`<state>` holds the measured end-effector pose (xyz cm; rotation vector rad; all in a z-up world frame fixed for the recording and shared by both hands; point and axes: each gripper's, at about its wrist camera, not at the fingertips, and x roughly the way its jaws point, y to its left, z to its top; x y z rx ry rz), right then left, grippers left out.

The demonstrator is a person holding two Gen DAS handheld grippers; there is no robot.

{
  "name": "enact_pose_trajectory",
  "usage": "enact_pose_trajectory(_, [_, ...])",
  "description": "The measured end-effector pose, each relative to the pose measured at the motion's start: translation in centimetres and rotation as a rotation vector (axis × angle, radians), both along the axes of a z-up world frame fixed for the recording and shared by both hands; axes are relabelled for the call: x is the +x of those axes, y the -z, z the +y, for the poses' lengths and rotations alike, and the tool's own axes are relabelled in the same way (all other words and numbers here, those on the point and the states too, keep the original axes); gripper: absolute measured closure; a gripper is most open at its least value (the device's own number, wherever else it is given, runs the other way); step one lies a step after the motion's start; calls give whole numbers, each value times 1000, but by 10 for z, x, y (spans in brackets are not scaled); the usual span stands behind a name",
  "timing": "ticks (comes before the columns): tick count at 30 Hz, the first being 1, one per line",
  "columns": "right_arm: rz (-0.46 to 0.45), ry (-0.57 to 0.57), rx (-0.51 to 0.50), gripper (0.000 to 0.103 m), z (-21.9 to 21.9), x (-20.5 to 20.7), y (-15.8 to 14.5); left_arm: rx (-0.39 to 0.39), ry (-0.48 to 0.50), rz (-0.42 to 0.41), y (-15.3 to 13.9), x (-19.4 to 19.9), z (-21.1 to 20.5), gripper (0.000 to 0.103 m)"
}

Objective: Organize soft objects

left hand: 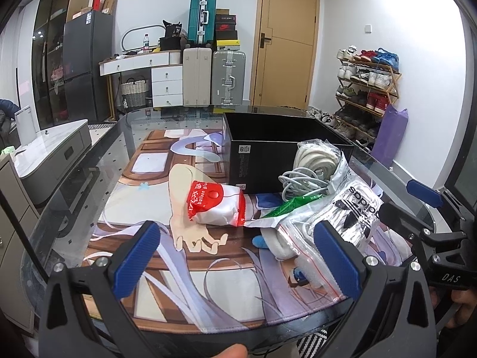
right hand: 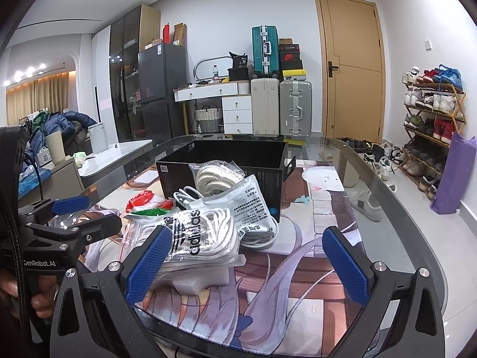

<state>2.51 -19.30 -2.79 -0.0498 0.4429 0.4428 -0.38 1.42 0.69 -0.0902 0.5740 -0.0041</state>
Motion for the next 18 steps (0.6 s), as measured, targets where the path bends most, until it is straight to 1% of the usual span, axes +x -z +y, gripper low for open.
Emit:
enact_pose_trajectory(8, [7, -6, -1, 0, 0, -1, 1, 8, -9, -1, 0, 2, 2, 0])
enact_pose_trajectory(18, [6, -12, -2, 0, 1, -2, 1, -4, -11, -5, 0, 1, 8, 0])
